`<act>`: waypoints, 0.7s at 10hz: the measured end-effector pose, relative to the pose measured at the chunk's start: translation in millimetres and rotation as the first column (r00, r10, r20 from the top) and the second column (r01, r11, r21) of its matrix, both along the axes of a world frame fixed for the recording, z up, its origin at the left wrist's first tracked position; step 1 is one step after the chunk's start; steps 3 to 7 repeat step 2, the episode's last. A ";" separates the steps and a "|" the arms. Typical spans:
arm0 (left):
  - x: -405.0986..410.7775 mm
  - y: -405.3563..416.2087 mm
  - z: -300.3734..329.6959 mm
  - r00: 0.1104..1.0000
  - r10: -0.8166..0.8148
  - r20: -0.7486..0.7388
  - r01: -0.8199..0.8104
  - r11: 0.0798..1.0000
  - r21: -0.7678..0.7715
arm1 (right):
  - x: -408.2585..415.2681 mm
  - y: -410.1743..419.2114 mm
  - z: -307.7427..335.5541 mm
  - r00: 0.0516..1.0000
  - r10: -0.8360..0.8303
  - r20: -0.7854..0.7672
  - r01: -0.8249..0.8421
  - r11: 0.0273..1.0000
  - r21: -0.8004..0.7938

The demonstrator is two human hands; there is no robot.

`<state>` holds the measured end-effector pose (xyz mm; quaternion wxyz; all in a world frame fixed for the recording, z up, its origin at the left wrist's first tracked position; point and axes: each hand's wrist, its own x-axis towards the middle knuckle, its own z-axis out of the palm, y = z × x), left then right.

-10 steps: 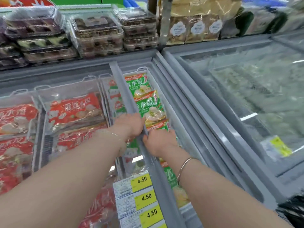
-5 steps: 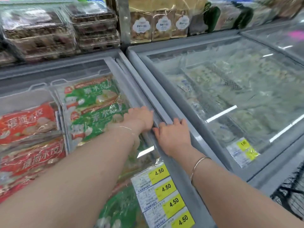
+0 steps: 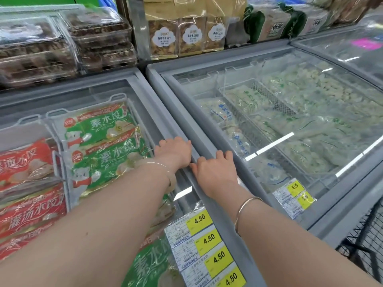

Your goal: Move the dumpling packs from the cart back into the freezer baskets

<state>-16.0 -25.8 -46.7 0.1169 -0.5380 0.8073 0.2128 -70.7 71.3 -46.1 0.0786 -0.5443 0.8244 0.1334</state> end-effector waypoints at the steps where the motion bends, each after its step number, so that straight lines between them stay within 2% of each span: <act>1: 0.2 4.3 8.4 0.999 -0.011 0.031 0.012 0.999 -0.039 | -1.8 0.5 9.2 1.000 -0.025 -0.006 0.025 0.999 0.028; 2: 0.2 8.9 20.8 1.000 -0.020 -0.013 0.019 0.999 -0.037 | -10.4 5.2 25.2 0.997 -0.077 -0.005 0.076 0.997 -0.033; 7: 0.2 8.9 20.8 1.000 -0.020 -0.013 0.019 0.999 -0.037 | -10.4 5.2 25.2 0.997 -0.077 -0.005 0.076 0.997 -0.033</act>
